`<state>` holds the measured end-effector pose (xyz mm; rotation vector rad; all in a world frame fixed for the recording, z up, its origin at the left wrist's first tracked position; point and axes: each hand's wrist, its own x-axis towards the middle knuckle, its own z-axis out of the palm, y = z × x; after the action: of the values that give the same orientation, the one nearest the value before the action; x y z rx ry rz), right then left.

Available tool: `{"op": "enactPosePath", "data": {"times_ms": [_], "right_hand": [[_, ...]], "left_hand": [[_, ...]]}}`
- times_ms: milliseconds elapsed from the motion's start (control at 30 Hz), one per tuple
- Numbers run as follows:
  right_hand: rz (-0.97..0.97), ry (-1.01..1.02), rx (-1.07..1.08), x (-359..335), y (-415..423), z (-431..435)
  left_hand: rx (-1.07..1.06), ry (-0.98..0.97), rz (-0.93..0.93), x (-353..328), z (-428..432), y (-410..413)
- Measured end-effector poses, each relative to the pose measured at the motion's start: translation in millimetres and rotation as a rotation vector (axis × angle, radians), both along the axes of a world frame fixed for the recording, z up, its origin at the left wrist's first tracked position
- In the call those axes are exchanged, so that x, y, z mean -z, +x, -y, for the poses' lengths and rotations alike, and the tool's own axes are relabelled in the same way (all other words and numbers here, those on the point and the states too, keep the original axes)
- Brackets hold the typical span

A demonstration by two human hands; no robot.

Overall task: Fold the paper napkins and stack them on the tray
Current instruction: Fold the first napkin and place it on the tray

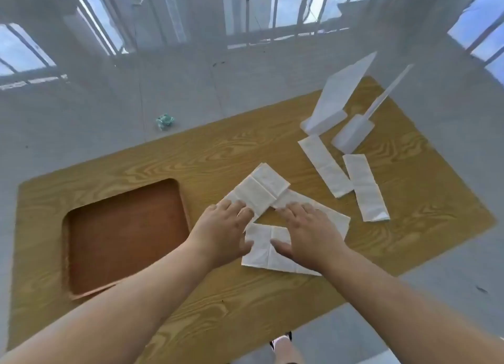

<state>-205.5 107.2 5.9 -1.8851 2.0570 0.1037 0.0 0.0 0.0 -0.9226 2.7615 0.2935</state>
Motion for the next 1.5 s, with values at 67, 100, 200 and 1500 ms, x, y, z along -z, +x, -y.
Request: {"op": "enactPosePath", "data": {"times_ms": [67, 100, 200, 1500], "right_hand": [[-0.011, 0.031, -0.002, 13, 2, -10], [-0.015, 0.032, -0.002, 22, 3, -18], [-0.001, 0.027, 0.011, 38, 7, -37], [0.013, 0.141, 0.019, 83, 64, -63]], "left_hand": [[-0.032, 0.046, 0.037, 12, -7, -5], [-0.035, 0.037, 0.049, 20, -13, -4], [-0.085, 0.039, 0.039, 36, -26, -3], [-0.863, 0.441, -0.488, 34, -23, 5]]}}
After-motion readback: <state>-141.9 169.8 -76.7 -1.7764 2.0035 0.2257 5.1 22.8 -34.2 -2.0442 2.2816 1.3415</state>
